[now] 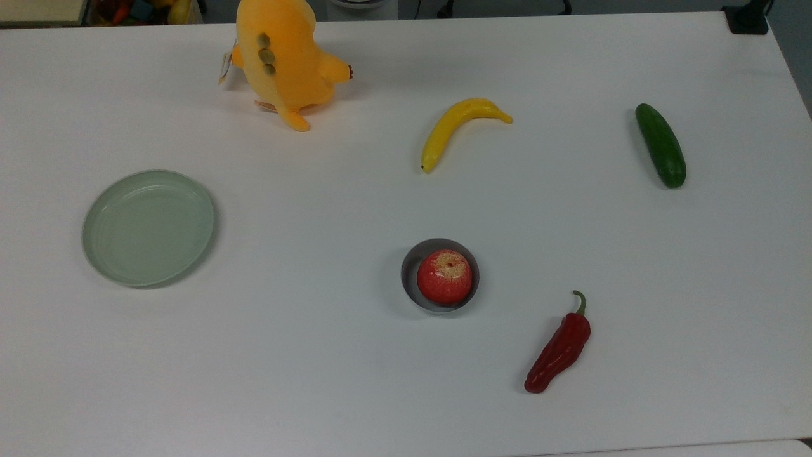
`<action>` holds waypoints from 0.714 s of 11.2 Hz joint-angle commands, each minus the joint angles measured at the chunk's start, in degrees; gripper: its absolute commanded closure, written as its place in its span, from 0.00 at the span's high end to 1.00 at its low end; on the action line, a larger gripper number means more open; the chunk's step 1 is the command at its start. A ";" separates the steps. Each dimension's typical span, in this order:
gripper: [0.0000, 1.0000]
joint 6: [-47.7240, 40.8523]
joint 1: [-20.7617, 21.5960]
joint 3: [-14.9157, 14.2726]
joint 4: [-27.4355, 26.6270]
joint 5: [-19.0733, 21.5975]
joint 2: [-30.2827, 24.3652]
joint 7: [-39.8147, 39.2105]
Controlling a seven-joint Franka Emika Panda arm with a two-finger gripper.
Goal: Put the red apple in the bowl
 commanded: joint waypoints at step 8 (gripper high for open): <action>1.00 8.21 -0.15 0.58 -0.66 1.63 2.76 -7.86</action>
